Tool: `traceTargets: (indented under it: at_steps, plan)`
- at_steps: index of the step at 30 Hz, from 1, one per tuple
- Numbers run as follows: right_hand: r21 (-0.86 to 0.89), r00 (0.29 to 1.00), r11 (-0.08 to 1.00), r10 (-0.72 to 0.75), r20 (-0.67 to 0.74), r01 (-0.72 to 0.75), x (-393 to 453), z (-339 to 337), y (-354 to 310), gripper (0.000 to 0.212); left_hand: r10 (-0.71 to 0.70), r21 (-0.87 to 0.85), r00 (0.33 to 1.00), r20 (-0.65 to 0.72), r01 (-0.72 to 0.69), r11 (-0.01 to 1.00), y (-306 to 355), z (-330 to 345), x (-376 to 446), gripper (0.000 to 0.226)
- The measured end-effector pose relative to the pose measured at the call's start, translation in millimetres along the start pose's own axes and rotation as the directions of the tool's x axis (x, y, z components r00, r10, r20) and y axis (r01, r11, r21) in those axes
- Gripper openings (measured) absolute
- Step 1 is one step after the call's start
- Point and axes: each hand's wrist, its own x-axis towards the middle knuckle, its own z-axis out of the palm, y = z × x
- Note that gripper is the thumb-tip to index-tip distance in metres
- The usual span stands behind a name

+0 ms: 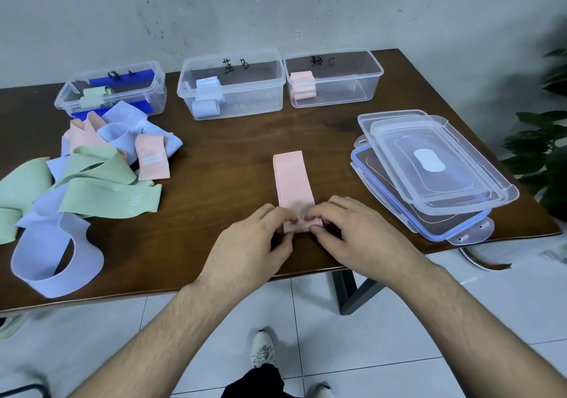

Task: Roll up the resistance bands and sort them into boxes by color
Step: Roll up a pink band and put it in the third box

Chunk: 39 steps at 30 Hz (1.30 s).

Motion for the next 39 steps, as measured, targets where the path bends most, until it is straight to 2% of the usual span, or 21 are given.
traceTargets:
  at_steps: [10,15,21,26,32,39]
  plan:
    - [-0.009,0.999,0.999,-0.036,-0.04,0.035,3.4,-1.2,0.8,0.023,-0.036,-0.057,0.998,0.042,0.038,0.998,-5.2,-0.5,10.7,0.024]
    - [0.0,0.999,1.0,-0.027,-0.036,0.027,7.2,-0.8,2.8,0.021,-0.026,-0.058,1.0,-0.005,0.026,0.998,-4.6,0.0,9.5,0.027]
    - [-0.006,1.0,1.0,0.005,0.01,-0.005,12.3,-2.3,2.9,0.027,0.031,-0.079,0.998,-0.055,-0.035,0.996,-6.1,1.5,7.5,0.019]
    - [-0.017,0.999,1.0,-0.022,-0.033,0.021,12.1,-1.3,2.6,0.032,0.013,-0.099,0.998,-0.055,-0.018,0.995,-10.0,2.3,12.3,0.021]
    - [-0.026,0.999,0.999,-0.027,-0.019,0.026,17.0,-0.6,4.6,0.025,0.006,-0.08,0.999,-0.054,-0.011,0.997,-10.7,3.4,15.1,0.023]
    - [-0.042,1.0,0.999,-0.015,0.023,0.016,23.1,-2.4,8.4,0.027,0.047,-0.002,0.996,-0.074,-0.048,0.999,-9.2,5.3,16.0,0.023]
